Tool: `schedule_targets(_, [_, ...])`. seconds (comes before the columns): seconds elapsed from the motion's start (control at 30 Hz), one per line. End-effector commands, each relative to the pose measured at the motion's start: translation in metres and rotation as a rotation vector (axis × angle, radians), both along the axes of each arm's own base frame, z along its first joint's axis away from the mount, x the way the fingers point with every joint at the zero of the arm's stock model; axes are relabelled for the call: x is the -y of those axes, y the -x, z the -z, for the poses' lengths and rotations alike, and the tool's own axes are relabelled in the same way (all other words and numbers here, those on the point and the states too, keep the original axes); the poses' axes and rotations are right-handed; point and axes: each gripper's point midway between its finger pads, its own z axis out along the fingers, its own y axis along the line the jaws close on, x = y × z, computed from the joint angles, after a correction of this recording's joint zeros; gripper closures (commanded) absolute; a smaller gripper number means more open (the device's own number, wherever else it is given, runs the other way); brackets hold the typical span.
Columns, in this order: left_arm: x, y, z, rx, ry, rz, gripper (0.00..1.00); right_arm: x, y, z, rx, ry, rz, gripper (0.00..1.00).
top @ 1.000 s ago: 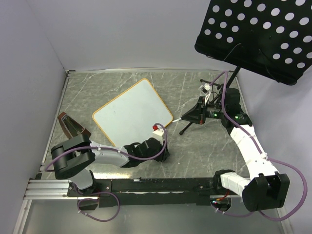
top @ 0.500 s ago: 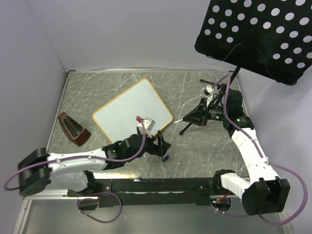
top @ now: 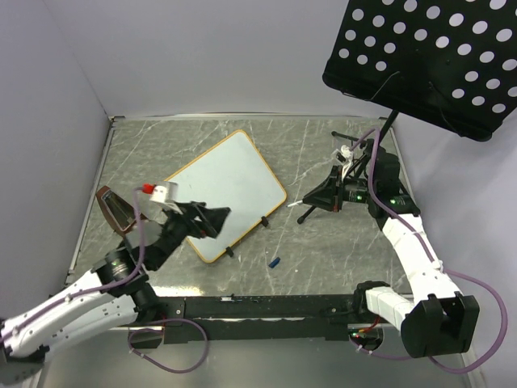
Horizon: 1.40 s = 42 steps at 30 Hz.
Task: Write a sentence on the whiteboard
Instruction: Pick up the whiteboard from the whiteboard stand.
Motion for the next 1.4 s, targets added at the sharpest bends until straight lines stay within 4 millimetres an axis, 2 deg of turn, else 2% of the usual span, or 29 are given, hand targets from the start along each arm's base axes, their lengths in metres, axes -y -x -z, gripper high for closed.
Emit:
schedule_targets(0.0, [-0.026, -0.011, 0.009, -0.033, -0.047, -0.021, 0.03, 0.000, 0.001, -0.012, 0.089, -0.020, -0.022, 1.00])
schedule_targets(0.1, [-0.033, -0.024, 0.013, -0.070, -0.073, -0.022, 0.03, -0.001, 0.002, -0.012, 0.093, -0.022, -0.025, 1.00])
schedule_targets(0.17, [-0.031, -0.029, 0.002, -0.054, -0.079, -0.005, 0.03, -0.001, 0.002, -0.011, 0.096, -0.021, -0.027, 1.00])
schedule_targets(0.2, [-0.029, -0.034, 0.005, -0.071, -0.097, 0.001, 0.02, 0.000, 0.002, -0.011, 0.093, -0.020, -0.024, 1.00])
schedule_targets(0.23, [-0.029, -0.037, -0.007, -0.049, -0.105, 0.001, 0.02, 0.000, 0.002, -0.011, 0.096, -0.017, -0.022, 1.00])
schedule_targets(0.27, [-0.028, -0.041, -0.003, -0.066, -0.131, -0.001, 0.02, 0.000, 0.002, -0.011, 0.099, -0.016, -0.023, 1.00])
schedule_targets(0.37, [-0.032, -0.048, -0.017, -0.043, -0.161, -0.024, 0.02, 0.000, 0.001, -0.010, 0.099, -0.012, -0.021, 1.00])
schedule_targets(0.4, [-0.036, -0.050, -0.028, -0.019, -0.160, -0.039, 0.03, 0.000, 0.001, -0.010, 0.100, -0.011, -0.020, 1.00])
schedule_targets(0.5, [-0.047, -0.056, -0.038, -0.003, -0.182, -0.073, 0.03, 0.000, 0.001, -0.009, 0.099, -0.011, -0.020, 1.00])
schedule_targets(0.63, [-0.061, -0.064, -0.065, 0.050, -0.174, -0.101, 0.03, 0.000, 0.000, -0.008, 0.097, -0.010, -0.022, 1.00])
schedule_targets(0.7, [-0.072, -0.072, -0.069, 0.052, -0.176, -0.123, 0.03, 0.000, 0.000, -0.008, 0.095, -0.010, -0.023, 1.00])
schedule_targets(0.73, [-0.070, -0.071, -0.074, 0.062, -0.165, -0.090, 0.03, 0.000, 0.000, -0.008, 0.097, -0.009, -0.023, 1.00])
schedule_targets(0.77, [-0.081, -0.079, -0.074, 0.056, -0.162, -0.118, 0.03, 0.000, -0.001, -0.007, 0.095, -0.008, -0.020, 1.00])
schedule_targets(0.83, [-0.088, -0.084, -0.078, 0.061, -0.133, -0.111, 0.03, 0.000, -0.001, -0.008, 0.100, -0.009, -0.022, 1.00])
schedule_targets(0.87, [-0.097, -0.087, -0.078, 0.057, -0.118, -0.104, 0.03, 0.000, -0.001, -0.007, 0.095, -0.008, -0.022, 1.00])
schedule_targets(0.97, [-0.107, -0.085, -0.079, 0.032, -0.048, -0.056, 0.03, 0.000, -0.001, -0.007, 0.092, -0.009, -0.021, 1.00])
schedule_targets(1.07, [-0.132, -0.085, -0.077, 0.031, -0.011, -0.130, 0.03, 0.000, -0.001, -0.007, 0.092, -0.008, -0.021, 1.00])
schedule_targets(1.37, [-0.181, -0.080, -0.047, -0.043, -0.013, -0.293, 0.03, -0.002, -0.001, -0.005, 0.083, -0.009, -0.032, 1.00])
